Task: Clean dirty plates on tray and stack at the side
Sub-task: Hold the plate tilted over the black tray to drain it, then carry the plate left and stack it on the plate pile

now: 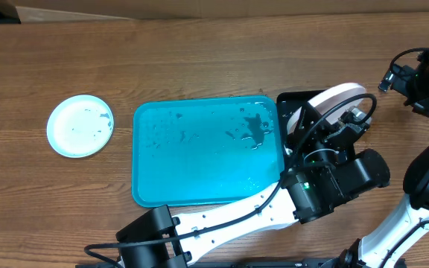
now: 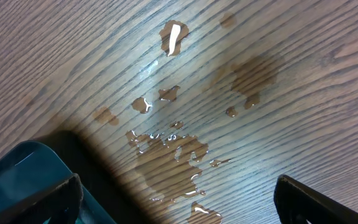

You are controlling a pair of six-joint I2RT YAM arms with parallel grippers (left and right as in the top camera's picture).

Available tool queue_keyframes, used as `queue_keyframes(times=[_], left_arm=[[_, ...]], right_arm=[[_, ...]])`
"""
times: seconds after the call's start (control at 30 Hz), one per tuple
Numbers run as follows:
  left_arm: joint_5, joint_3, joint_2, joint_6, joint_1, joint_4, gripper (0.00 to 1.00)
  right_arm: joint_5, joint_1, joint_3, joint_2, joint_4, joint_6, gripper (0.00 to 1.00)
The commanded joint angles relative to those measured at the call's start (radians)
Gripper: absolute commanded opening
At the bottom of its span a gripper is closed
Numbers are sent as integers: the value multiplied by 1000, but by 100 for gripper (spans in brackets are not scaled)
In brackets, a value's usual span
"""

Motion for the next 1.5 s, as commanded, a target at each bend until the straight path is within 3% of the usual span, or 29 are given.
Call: queue_keyframes(times=[0.0,0.07,0.23,0.37,0.5,0.73,0.97,1.07,1.33,1.47], left_arm=[[21,21,-3,-25,-19,-10,4],[-5,21,-3,-32,-5,8,4],[132,21,-3,-81,2,-34,4],[222,21,-3,-274,9,-154,4],[523,21,-3,-472,56,-298,4],[941,21,-3,-645,279,-423,4],[1581,21,-3,-722,686,-492,4],[1740,21,-3,-721,860,-552,4],[1754,20,-3,-673,1292,-773,4],[1664,19,-3,-668,1493,-859,4]], right_arm=[[0,1,11,-26,3,4,100],[0,1,11,-26,3,4,100],[0,1,11,-26,3,4,100],[0,1,11,-26,3,4,100],[0,1,11,-26,3,4,100],[0,1,11,-26,3,4,100],[0,1,11,-26,3,4,100],[0,1,11,-26,3,4,100],[0,1,11,-26,3,4,100],[0,1,11,-26,3,4,100]])
